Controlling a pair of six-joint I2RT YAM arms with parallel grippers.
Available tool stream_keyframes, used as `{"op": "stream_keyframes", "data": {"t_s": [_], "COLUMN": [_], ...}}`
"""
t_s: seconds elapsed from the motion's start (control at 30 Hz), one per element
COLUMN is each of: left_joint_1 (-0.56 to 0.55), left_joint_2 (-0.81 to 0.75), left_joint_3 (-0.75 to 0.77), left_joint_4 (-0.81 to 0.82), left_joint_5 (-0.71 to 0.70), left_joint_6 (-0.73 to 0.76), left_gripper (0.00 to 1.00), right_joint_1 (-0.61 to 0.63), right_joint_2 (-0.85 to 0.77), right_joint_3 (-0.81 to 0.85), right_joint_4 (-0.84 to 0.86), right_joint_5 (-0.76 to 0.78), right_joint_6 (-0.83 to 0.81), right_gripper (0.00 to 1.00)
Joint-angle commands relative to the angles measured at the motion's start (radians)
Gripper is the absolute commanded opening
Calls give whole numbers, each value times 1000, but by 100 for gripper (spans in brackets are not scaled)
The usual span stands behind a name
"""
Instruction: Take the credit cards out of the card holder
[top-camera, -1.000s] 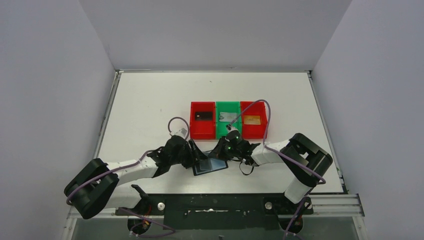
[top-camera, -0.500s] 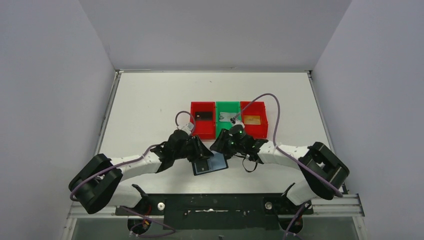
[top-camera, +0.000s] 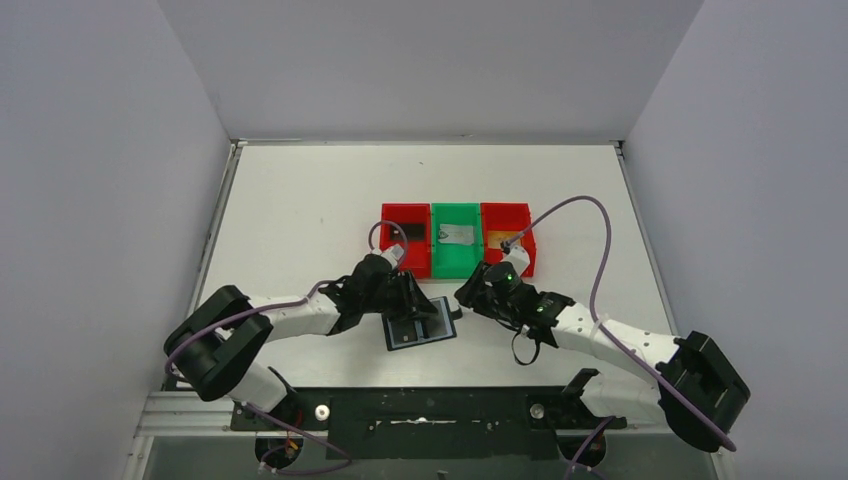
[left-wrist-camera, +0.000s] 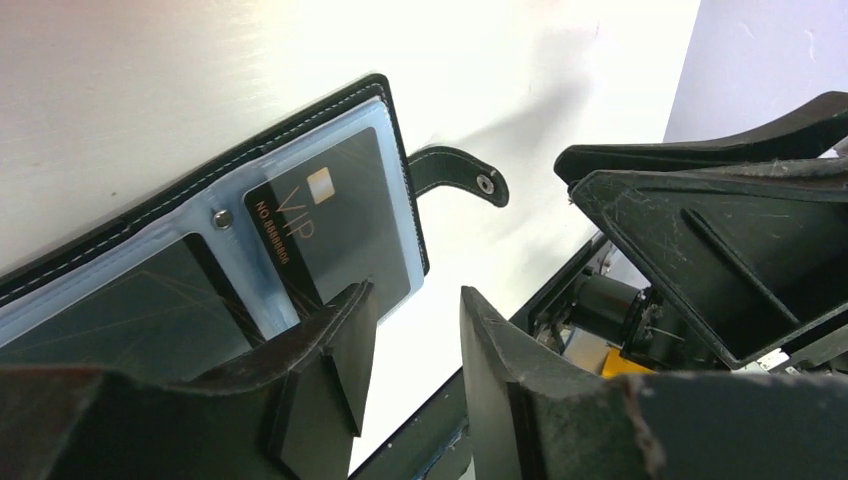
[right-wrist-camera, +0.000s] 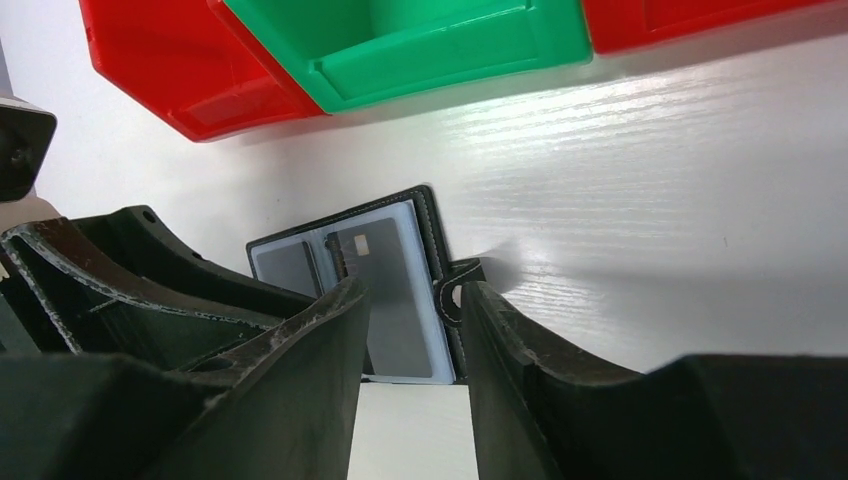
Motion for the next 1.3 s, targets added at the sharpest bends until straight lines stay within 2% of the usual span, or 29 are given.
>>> {"op": "stream_keyframes", "data": {"t_s": [0.0, 0.33, 0.57, 0.9, 1.27], "left_joint_1": [-1, 4, 5, 4, -3], "left_joint_2": [-73, -170, -154, -148, -51], "left_joint_3": [35, 10, 20, 13, 45], "left_joint_4": [-54, -172, -178, -155, -117], "left_joint_5": [-55, -159, -156, -148, -96], "left_joint_6": [44, 33, 36, 31, 42], "left_gripper": [37, 41, 41, 42, 46], "right_joint_1": [-4, 59, 91, 96, 90], "right_joint_2": [7, 130, 234, 285, 320], "right_joint_3": [23, 84, 136, 137, 123], "right_joint_4": [59, 160, 150, 79, -2], "right_joint_5": [1, -100, -140, -100, -59], "right_joint_6": [-36, -108, -114, -78, -55], "right_gripper": [39, 32, 22, 23, 24]}}
